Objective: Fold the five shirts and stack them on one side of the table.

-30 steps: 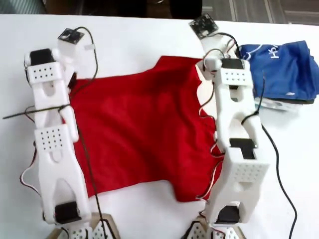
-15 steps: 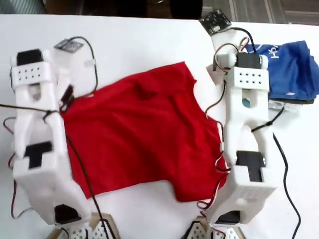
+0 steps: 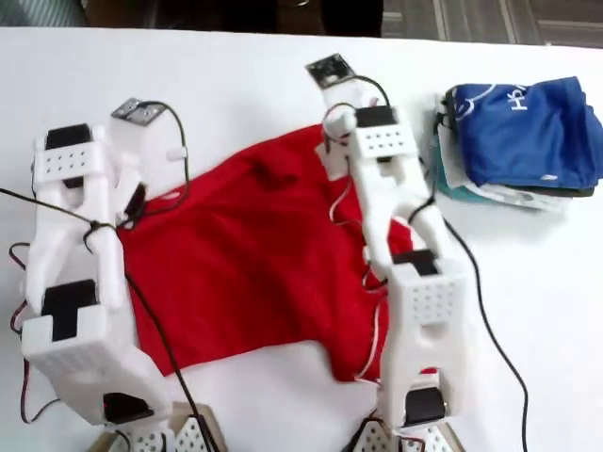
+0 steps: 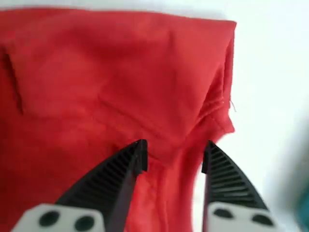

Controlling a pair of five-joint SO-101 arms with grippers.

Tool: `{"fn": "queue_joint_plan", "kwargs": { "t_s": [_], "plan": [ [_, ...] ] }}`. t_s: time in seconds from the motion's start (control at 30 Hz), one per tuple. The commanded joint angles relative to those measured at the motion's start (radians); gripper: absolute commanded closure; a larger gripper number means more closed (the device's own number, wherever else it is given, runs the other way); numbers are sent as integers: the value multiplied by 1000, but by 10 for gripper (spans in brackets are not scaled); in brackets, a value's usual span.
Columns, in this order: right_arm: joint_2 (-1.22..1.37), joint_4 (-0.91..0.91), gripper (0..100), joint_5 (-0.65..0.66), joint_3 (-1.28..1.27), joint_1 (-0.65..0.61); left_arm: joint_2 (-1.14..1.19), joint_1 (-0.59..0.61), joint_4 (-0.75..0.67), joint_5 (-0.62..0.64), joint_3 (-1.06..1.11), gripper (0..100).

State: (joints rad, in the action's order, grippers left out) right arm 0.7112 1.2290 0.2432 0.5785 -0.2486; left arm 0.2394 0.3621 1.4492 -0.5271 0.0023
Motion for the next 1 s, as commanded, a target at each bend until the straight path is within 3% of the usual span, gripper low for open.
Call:
{"fn": "queue_joint_plan", "kwargs": {
  "t_s": [0.0, 0.4, 0.97],
  "plan": [
    [81, 64, 823, -126, 203, -27, -63, 2, -20, 44, 1, 973],
    [384, 283, 823, -137, 643, -13, -63, 3, -26, 49, -1, 973],
    [456, 343, 826, -137, 756, 35, -63, -2, -26, 51, -1, 973]
  ]
}}
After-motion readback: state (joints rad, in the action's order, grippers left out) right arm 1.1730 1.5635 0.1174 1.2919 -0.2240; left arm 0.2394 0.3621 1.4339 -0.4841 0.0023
